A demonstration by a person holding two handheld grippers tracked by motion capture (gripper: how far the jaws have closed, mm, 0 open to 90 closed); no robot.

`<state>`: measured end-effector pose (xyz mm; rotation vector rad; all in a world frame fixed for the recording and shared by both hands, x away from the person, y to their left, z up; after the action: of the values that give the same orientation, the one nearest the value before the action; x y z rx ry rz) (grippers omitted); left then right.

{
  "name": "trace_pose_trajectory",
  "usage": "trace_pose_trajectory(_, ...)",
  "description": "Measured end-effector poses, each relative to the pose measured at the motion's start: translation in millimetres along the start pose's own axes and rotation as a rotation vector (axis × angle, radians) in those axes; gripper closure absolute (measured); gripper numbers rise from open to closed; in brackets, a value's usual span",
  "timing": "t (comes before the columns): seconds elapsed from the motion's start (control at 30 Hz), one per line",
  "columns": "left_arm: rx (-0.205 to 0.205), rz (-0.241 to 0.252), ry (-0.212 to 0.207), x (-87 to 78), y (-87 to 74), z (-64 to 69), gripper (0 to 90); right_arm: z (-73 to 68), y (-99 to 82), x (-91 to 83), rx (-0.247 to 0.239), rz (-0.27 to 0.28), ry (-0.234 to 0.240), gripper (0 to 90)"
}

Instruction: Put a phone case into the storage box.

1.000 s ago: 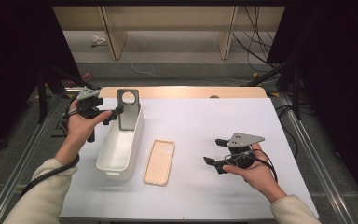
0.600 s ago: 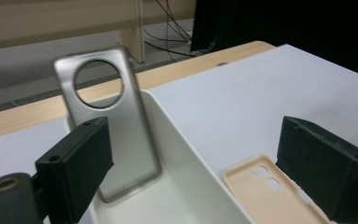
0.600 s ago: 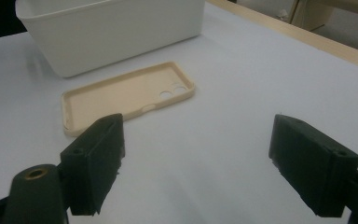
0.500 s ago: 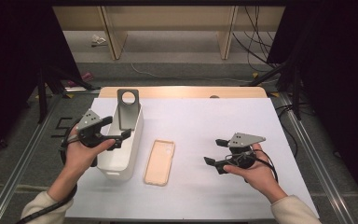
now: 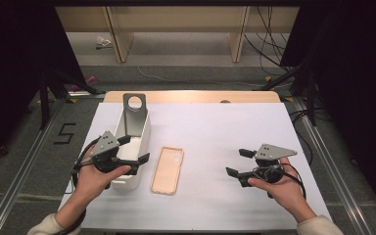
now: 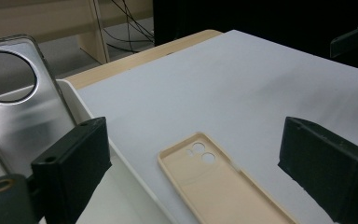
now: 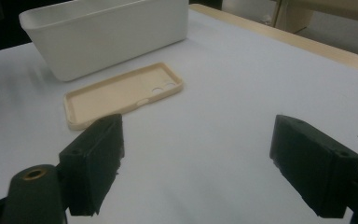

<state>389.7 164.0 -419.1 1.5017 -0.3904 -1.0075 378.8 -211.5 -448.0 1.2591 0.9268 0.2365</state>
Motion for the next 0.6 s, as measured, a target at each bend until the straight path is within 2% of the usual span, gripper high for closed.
trace_pose_trajectory(0.6,0.01,-0.013,0.01,0.6,-0.5,-0.9,9.4,-0.2,-2.8,-3.6,-0.001,-0.002,-0.001,18.2)
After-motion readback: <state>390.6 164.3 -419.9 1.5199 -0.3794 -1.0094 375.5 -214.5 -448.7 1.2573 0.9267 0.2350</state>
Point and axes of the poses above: each handheld gripper's, and its own axes: x roughly forward along the jaws, y roughly out of its top, z roughly to its right, the point moved 5 cm from there along x, roughly forward along the jaws, and after that the axes turned 8 degrees about -y, right-handed, at the moved point
